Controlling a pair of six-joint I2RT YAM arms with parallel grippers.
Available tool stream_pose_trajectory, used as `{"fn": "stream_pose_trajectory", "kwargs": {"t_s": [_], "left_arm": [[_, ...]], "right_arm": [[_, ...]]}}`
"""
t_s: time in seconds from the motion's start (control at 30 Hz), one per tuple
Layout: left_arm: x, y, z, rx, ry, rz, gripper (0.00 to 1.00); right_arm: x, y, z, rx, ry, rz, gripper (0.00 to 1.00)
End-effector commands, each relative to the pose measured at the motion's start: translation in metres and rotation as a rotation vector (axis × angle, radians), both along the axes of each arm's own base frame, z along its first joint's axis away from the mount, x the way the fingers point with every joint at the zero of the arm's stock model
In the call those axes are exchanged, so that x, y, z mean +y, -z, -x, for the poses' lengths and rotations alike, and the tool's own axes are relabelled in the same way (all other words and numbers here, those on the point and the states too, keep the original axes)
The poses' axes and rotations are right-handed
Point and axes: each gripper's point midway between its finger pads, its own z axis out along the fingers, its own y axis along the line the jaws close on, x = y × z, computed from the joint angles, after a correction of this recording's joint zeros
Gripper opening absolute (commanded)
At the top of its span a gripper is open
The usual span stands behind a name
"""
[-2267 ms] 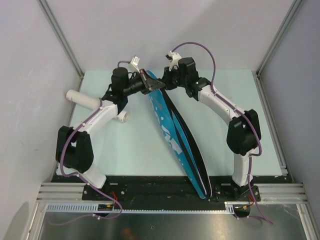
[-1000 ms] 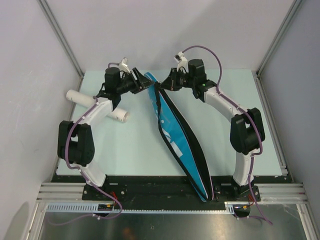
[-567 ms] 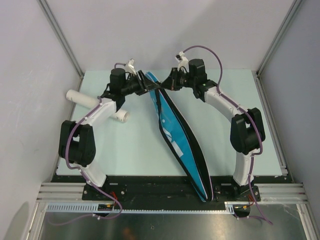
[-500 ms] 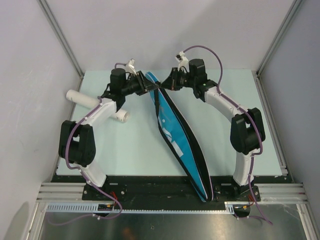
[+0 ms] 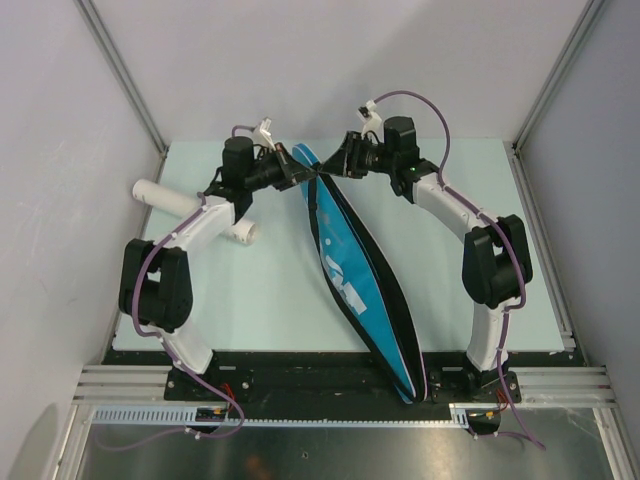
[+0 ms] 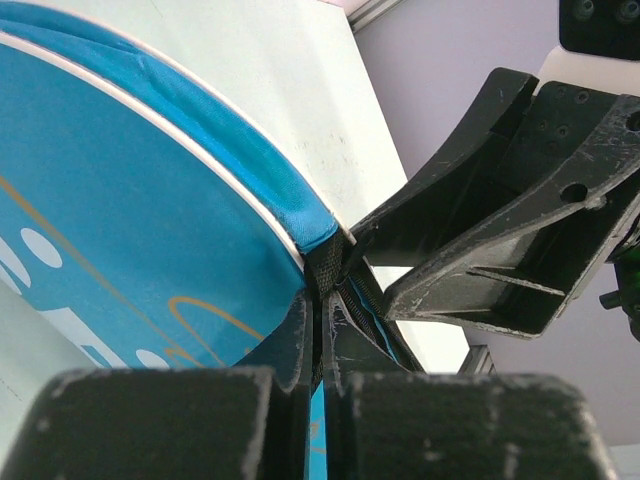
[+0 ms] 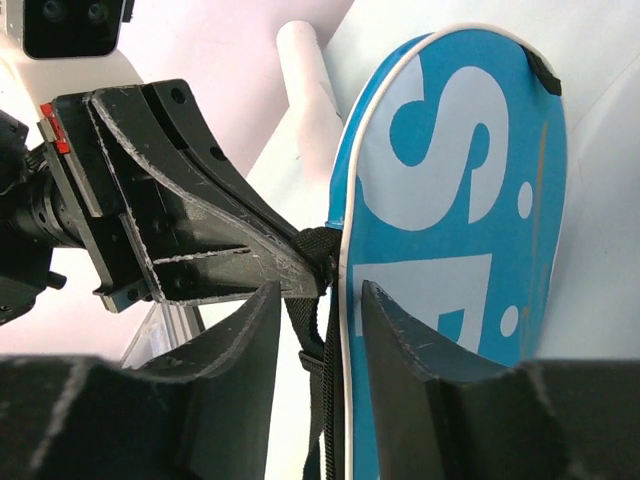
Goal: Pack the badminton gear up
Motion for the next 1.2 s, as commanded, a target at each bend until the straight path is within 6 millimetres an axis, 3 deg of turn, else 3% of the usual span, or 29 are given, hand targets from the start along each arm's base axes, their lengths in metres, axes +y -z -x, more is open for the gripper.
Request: {"fn": "stream_pose_trajectory", "kwargs": {"t_s": [0.0,0.23,0.47,0.83,1.17], "left_arm": [[-0.008,-0.016,-0.003,-0.039,0.012,0.019,0.0],[-0.008,-0.017,-0.002,-0.04,0.013,0.02,0.0],[-0.011,-0.015,0.0,-0.033,0.02,0.021,0.0],[-0.012,-0.017,0.0,-0.035,0.023,0.025,0.0],[-0.013,-0.018,0.001,-0.036,0.024,0.026,0.0]], "right_arm": [[-0.005,-0.033,0.0,-0.057,-0.005,-0.06,0.45],[-0.001,-0.03,-0.008,-0.058,-0.009,-0.031,0.42],[0.003,-0.032,-0.014,-0.057,-0.015,-0.025,0.31],[0.008,-0.024,-0.016,-0.06,-0.022,-0.009,0.32],[0.018,-0.017,-0.015,-0.034,-0.043,0.006,0.23]]}}
